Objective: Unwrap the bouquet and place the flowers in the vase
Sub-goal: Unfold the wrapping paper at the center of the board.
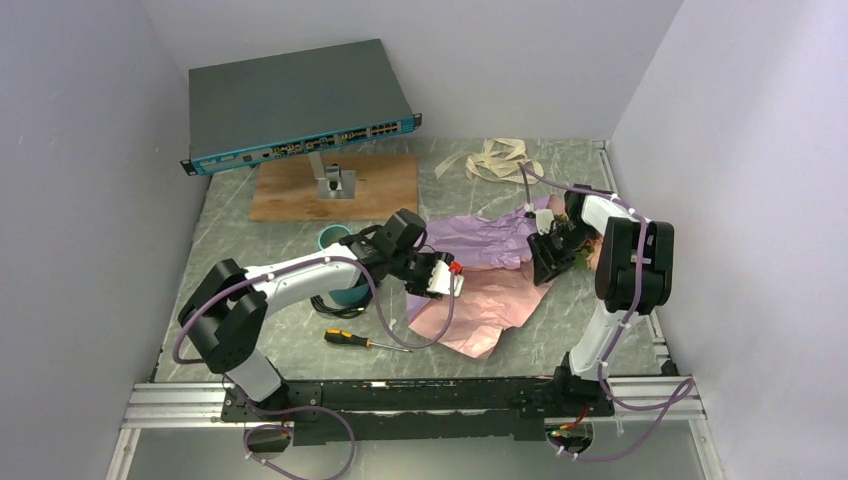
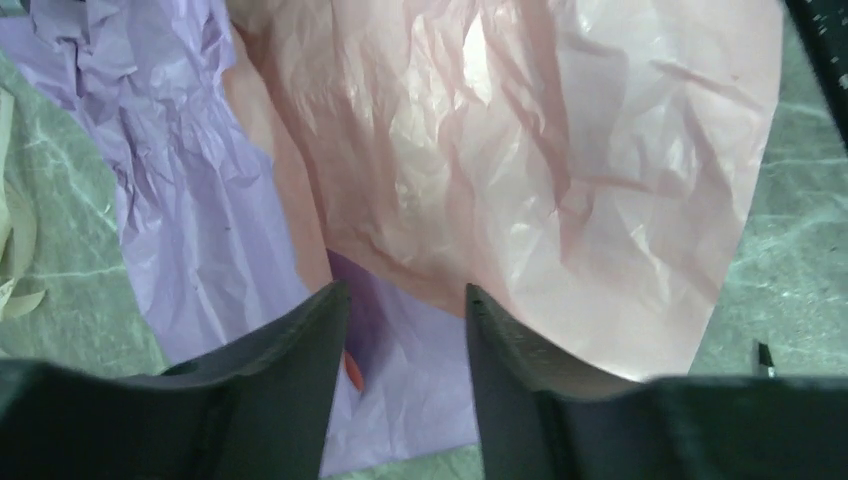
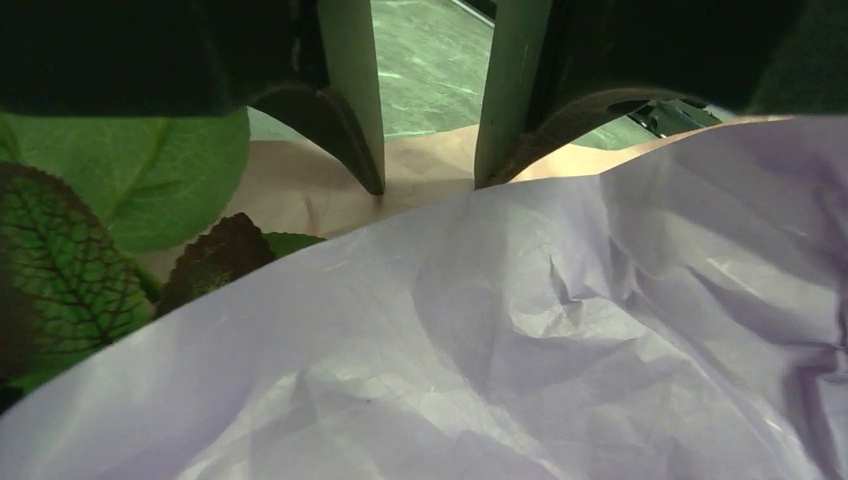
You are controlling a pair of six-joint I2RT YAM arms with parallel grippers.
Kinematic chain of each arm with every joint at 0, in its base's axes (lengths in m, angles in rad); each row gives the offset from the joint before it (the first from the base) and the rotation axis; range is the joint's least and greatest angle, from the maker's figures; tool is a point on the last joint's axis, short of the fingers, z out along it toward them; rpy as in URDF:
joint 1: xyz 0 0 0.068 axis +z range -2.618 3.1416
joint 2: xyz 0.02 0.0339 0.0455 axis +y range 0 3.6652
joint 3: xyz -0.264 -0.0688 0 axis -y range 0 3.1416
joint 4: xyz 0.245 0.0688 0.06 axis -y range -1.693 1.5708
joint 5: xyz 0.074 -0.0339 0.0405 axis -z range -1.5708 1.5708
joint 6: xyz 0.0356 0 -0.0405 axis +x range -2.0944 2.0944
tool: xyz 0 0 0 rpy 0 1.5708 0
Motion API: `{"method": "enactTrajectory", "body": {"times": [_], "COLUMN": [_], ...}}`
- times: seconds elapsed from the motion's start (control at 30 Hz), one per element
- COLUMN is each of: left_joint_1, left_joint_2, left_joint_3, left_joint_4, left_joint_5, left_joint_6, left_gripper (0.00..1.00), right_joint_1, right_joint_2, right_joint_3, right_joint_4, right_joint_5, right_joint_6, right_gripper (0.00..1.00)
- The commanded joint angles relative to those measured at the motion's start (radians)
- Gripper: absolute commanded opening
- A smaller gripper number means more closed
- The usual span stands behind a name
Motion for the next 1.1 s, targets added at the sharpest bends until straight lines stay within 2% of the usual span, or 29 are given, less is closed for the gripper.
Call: {"method": "enactTrajectory", "body": {"times": [0.0,0.07,0.13,0.33,0.63,0.73,0.9,1.07], "left_joint_1": [-0.031,-0.054,-0.069,-0.088,-0.136,-0.136,-0.144,-0.148], "left_joint_2": [0.014,0.047,0.079,0.258,0.512,0.570,0.546,0.488], "left_joint_3": [0.032,0.042,0.064,0.224,0.477,0.535,0.492,0.435], "left_joint_4": [0.027,0.044,0.047,0.016,0.040,0.013,-0.118,-0.350], "left_joint_5": [0.091,0.078,0.074,0.067,-0.097,-0.126,-0.043,0.008], "left_joint_6": [-0.028,-0.025,-0.017,-0.027,-0.029,-0.028,0.100,0.202], "left_gripper": [0.46,0.40,0.39,0.37,0.38,0.46,0.69,0.76], "right_joint_1": [0.001,0.001,0.001,0.001,0.000,0.000,-0.010,-0.017], "right_joint_2": [-0.026,-0.051,-0.067,-0.061,-0.046,-0.041,-0.034,-0.026], "right_joint_3": [-0.029,-0.045,-0.060,-0.076,-0.057,-0.051,-0.036,-0.025], "right_joint_4": [0.024,0.032,0.041,0.042,0.030,0.025,0.030,0.024], "right_joint_5": [-0.008,-0.020,-0.030,-0.035,-0.043,-0.040,-0.030,-0.032], "right_joint_6": [-0.019,-0.018,-0.015,-0.003,0.020,0.021,0.039,0.042], "right_gripper": [0.45,0.53,0.56,0.53,0.55,0.55,0.56,0.56]}}
